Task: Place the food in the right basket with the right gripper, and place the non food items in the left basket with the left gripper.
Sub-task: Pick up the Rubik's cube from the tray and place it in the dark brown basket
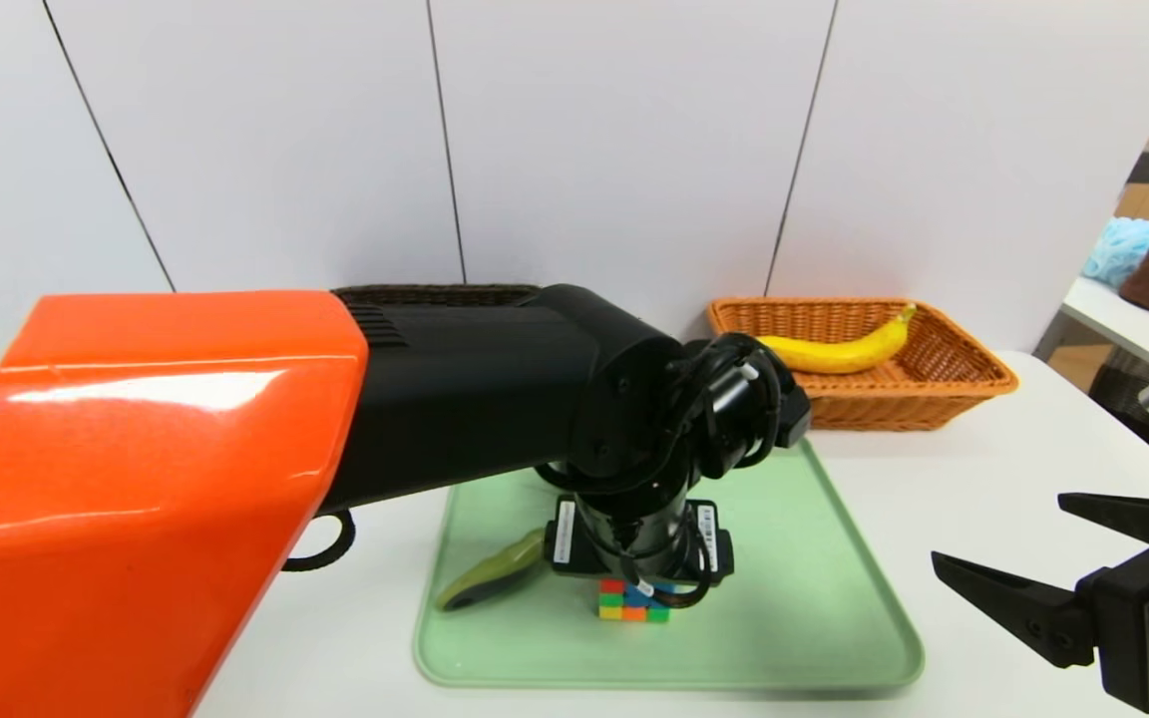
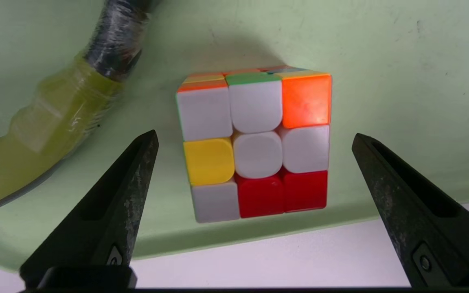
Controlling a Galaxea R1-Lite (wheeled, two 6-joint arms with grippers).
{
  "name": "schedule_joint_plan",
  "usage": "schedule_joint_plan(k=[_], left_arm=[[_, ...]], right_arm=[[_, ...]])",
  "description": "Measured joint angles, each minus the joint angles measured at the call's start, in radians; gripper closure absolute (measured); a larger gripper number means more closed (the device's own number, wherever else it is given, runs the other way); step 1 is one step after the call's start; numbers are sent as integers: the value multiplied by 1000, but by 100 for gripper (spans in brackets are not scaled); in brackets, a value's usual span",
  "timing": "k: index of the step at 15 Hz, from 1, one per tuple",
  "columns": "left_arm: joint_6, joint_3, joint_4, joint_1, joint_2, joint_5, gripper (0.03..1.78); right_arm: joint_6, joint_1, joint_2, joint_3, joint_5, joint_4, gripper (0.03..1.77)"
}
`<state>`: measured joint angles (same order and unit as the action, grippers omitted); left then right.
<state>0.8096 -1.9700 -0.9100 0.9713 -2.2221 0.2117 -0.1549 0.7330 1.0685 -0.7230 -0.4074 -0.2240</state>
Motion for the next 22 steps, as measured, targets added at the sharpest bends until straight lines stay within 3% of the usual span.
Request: schedule_joint_plan(k=[9, 14, 22], left_arm=[[-11, 0, 19, -24, -23, 5, 12], [-10, 0, 10, -31, -27, 15, 82], [-18, 6, 0, -27, -10, 20, 83]], right_arm=[[2, 0, -7, 2, 0, -2, 10], [3, 1, -8, 0, 0, -1, 10], [1, 0, -8, -9, -3, -1, 10]])
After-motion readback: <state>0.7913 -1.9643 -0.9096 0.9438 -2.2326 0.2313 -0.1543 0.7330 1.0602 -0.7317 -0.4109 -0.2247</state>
